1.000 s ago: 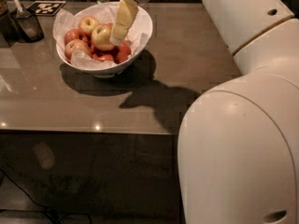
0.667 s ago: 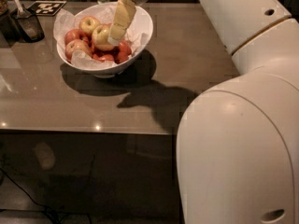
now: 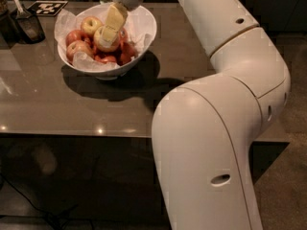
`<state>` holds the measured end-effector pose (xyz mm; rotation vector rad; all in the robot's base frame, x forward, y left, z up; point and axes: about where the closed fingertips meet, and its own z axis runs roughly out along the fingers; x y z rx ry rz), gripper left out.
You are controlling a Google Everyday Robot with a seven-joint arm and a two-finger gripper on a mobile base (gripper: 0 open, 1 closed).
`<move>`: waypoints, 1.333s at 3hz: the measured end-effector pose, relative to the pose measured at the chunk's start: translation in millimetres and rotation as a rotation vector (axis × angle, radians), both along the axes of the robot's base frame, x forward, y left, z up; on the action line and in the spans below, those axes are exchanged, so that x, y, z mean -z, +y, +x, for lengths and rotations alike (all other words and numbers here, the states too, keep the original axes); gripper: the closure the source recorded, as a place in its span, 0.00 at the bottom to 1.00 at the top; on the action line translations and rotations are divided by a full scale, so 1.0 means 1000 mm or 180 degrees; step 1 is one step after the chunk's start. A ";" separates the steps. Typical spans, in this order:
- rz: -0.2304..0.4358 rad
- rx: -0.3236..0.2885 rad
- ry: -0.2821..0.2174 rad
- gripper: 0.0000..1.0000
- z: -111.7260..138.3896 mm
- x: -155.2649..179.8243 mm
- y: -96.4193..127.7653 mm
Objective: Pick apple from white bowl
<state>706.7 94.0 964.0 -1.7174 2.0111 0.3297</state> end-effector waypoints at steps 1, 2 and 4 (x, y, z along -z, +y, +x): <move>0.0056 -0.0003 -0.0010 0.00 0.005 0.003 0.005; 0.0134 -0.0026 0.0056 0.00 0.012 0.011 0.018; 0.0269 -0.0064 0.0129 0.00 0.024 0.029 0.029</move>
Offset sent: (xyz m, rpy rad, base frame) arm 0.0273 0.0235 -0.0040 0.0575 0.0561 0.0198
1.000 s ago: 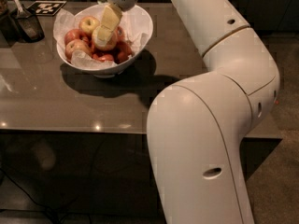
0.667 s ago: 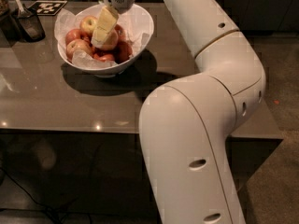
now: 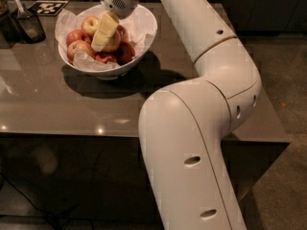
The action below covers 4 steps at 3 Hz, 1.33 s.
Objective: Pick apple from white bowl
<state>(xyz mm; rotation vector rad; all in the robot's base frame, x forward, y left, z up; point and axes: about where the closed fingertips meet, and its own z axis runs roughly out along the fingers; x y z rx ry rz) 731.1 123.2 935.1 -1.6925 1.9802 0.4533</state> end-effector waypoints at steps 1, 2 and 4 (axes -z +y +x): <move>-0.0025 -0.0001 -0.0152 0.00 0.005 0.004 -0.005; -0.0055 -0.0009 -0.0162 0.09 0.005 0.014 -0.003; -0.0055 -0.0009 -0.0162 0.56 0.005 0.014 -0.003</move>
Offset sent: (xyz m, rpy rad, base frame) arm 0.0047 -0.0039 -0.0022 -0.0055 -0.0393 0.0005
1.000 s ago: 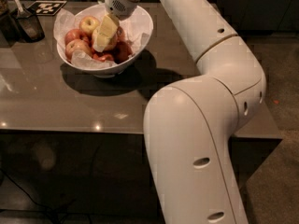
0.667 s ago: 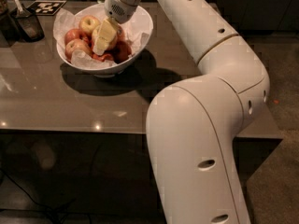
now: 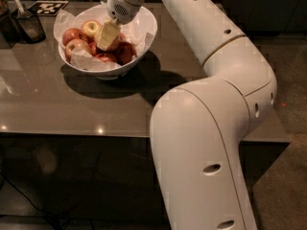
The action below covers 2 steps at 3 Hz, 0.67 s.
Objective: Pick apple from white bowl
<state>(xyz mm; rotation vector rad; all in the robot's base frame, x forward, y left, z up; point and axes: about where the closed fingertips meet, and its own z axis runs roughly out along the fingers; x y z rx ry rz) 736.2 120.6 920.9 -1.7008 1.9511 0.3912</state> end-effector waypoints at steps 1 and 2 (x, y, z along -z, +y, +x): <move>0.0000 0.0000 0.0000 0.79 0.000 0.000 0.000; 0.0002 0.0001 0.0001 0.99 0.000 0.000 0.000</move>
Offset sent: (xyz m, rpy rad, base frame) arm 0.0000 0.0000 0.0000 0.0000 0.0000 0.0000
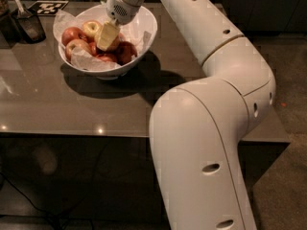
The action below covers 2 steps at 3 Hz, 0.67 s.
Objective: Pick apple from white bowl
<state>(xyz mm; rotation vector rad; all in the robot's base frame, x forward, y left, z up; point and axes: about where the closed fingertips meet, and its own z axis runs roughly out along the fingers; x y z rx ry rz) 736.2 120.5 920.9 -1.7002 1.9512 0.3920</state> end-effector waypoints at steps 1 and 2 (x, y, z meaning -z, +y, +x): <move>0.0105 0.0042 0.0054 1.00 0.001 -0.001 -0.002; 0.0262 0.0162 0.0112 1.00 0.001 -0.023 -0.015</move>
Offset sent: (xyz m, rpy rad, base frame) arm 0.0132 -0.0413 0.0780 0.1494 0.0446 -0.1031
